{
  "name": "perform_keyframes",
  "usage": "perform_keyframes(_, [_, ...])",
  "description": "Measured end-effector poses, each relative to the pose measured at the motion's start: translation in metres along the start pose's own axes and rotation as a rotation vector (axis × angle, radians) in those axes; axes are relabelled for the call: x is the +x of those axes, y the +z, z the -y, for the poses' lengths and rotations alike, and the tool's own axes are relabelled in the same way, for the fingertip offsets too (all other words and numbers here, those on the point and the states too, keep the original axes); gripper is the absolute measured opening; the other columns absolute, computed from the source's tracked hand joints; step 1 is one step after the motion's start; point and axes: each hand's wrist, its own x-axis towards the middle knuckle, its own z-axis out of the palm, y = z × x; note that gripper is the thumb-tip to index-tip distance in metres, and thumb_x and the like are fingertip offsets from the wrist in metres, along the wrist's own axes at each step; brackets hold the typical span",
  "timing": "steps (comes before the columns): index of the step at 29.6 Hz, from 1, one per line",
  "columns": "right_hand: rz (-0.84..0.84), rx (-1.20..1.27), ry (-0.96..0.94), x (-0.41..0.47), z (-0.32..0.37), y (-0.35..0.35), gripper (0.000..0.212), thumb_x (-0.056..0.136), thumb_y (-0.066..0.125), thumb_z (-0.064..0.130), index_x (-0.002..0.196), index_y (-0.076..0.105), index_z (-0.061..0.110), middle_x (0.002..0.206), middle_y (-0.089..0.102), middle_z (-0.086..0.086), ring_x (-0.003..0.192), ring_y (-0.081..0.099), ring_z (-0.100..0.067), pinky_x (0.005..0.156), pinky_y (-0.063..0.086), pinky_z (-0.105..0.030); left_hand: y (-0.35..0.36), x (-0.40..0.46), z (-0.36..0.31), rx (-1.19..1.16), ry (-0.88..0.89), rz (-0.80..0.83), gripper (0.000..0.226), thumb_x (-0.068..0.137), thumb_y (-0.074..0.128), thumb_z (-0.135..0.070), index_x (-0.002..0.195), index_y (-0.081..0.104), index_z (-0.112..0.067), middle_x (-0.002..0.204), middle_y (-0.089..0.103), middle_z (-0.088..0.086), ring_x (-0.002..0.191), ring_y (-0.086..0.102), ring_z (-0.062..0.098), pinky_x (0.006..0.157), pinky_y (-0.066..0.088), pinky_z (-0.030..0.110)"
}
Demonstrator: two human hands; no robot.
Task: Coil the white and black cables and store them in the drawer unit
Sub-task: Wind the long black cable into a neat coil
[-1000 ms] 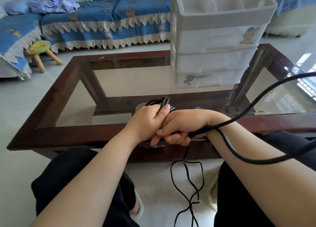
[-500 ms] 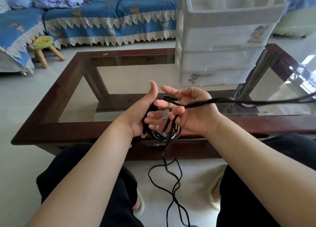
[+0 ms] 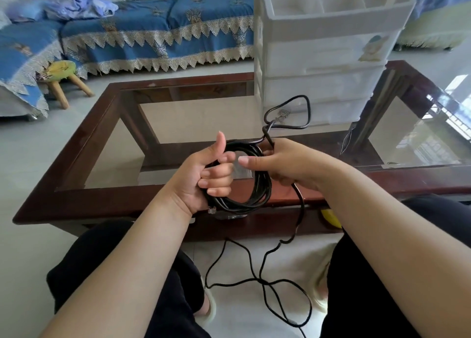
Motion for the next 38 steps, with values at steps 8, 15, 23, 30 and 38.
perform_keyframes(8, [-0.069, -0.053, 0.079, 0.0, -0.008, 0.005, 0.031, 0.08, 0.065, 0.026, 0.087, 0.067, -0.004, 0.066, 0.062, -0.011, 0.04, 0.032, -0.015, 0.039, 0.026, -0.021, 0.007, 0.003, 0.007, 0.082, -0.01, -0.063, 0.049, 0.067, 0.081, -0.046, 0.065, 0.042, -0.017, 0.037, 0.032, -0.011, 0.027, 0.029, 0.0, 0.032, 0.029, 0.015])
perform_keyframes(15, [-0.182, -0.129, -0.042, -0.005, -0.017, 0.008, 0.029, 0.086, 0.065, 0.03, 0.079, 0.068, 0.002, 0.053, 0.053, 0.003, 0.039, 0.04, -0.007, 0.044, 0.034, -0.019, 0.013, 0.001, 0.011, 0.2, 0.02, -0.082, 0.041, 0.062, 0.085, -0.043, 0.065, 0.054, -0.016, 0.04, 0.042, -0.007, 0.032, 0.039, 0.004, 0.039, 0.039, 0.018])
perform_keyframes(23, [-0.674, -0.237, -0.249, -0.011, -0.027, -0.005, 0.021, 0.085, 0.063, 0.044, 0.097, 0.061, 0.026, 0.079, 0.062, 0.01, 0.073, 0.058, -0.009, 0.065, 0.045, -0.027, 0.019, 0.006, 0.004, 0.123, 0.018, -0.223, 0.038, 0.086, 0.049, -0.047, 0.067, 0.043, -0.015, 0.032, 0.026, -0.01, 0.024, 0.023, 0.003, 0.033, 0.021, 0.018])
perform_keyframes(30, [-1.041, -0.588, -0.207, -0.025, -0.021, -0.067, 0.027, 0.096, 0.047, 0.038, 0.106, 0.065, 0.021, 0.098, 0.064, -0.005, 0.087, 0.057, -0.027, 0.065, 0.037, -0.032, -0.009, -0.015, -0.022, 0.269, -0.063, 0.055, 0.04, 0.085, 0.062, -0.048, 0.063, 0.053, -0.016, 0.033, 0.034, -0.011, 0.024, 0.029, 0.0, 0.031, 0.026, 0.016])
perform_keyframes(38, [-0.194, -0.674, -0.172, -0.023, -0.018, -0.064, 0.029, 0.098, 0.046, 0.026, 0.072, 0.059, 0.028, 0.071, 0.064, 0.013, 0.066, 0.06, -0.002, 0.066, 0.046, -0.018, -0.008, -0.023, -0.016, -0.024, -0.054, 0.609, 0.035, 0.097, 0.051, -0.035, 0.082, 0.055, -0.003, 0.036, 0.026, -0.006, 0.027, 0.023, 0.004, 0.038, 0.034, 0.019])
